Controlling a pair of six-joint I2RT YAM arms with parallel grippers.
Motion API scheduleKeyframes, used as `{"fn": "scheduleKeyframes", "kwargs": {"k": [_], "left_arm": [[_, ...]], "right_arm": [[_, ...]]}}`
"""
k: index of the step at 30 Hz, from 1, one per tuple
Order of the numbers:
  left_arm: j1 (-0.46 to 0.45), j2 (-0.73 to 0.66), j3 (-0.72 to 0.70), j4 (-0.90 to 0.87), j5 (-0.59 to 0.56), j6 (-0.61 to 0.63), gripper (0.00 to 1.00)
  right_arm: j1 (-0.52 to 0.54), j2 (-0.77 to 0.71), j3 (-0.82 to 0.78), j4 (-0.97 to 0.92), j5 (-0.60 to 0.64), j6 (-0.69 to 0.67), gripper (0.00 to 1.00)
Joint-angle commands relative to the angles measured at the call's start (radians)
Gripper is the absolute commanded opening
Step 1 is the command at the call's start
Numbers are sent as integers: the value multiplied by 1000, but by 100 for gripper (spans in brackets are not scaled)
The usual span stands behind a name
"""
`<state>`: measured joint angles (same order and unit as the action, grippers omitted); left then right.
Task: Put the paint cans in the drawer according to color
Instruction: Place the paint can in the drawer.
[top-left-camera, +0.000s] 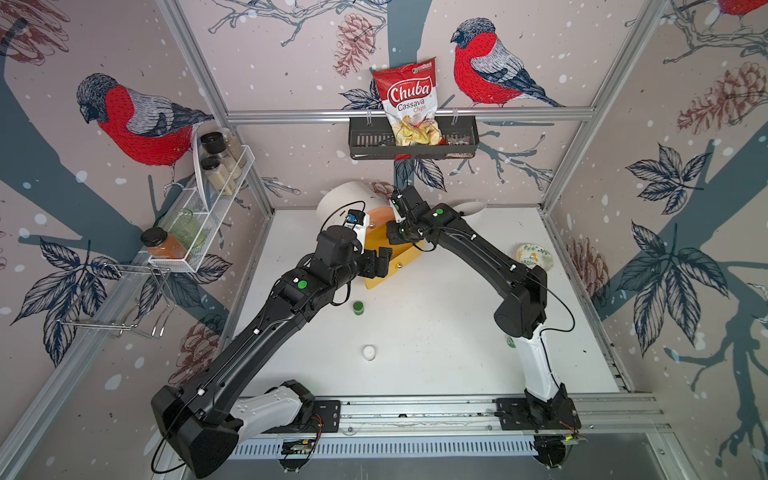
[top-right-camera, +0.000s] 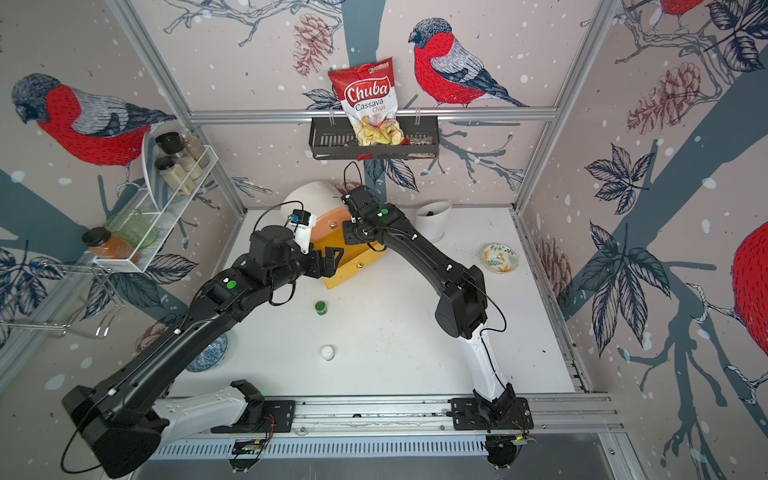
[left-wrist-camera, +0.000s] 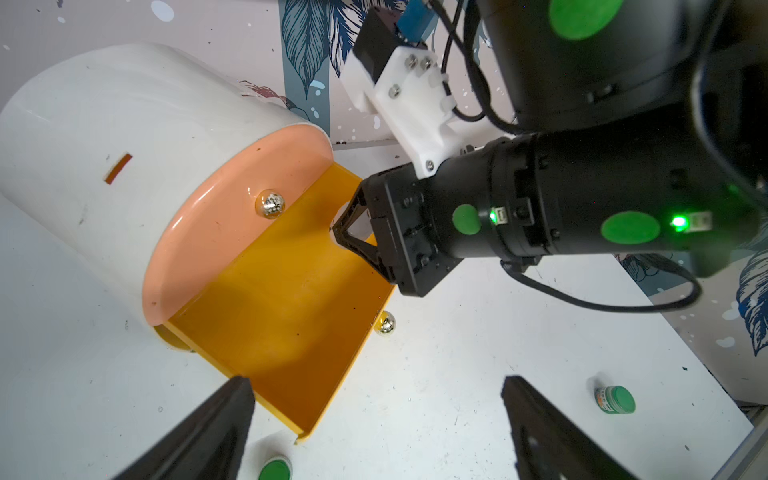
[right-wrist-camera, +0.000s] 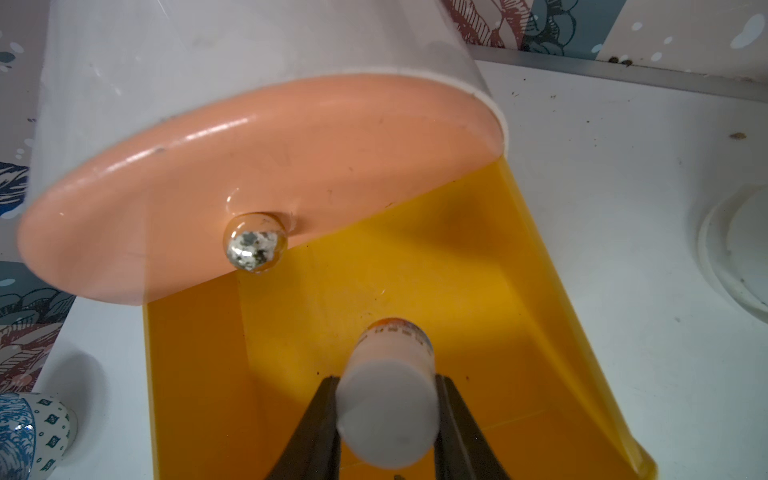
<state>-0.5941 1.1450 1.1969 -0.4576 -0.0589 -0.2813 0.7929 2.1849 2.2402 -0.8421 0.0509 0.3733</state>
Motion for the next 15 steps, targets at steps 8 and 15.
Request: {"fn": "scheduleKeyframes", "kwargs": {"k": [8, 15], "left_arm": [[4, -3, -10, 2, 14, 5, 96], [5, -16, -18, 8, 19, 7, 96]], "right_arm": [[14, 45, 13, -3, -1, 15, 26], [14, 86, 18, 5, 9, 13, 26]]}}
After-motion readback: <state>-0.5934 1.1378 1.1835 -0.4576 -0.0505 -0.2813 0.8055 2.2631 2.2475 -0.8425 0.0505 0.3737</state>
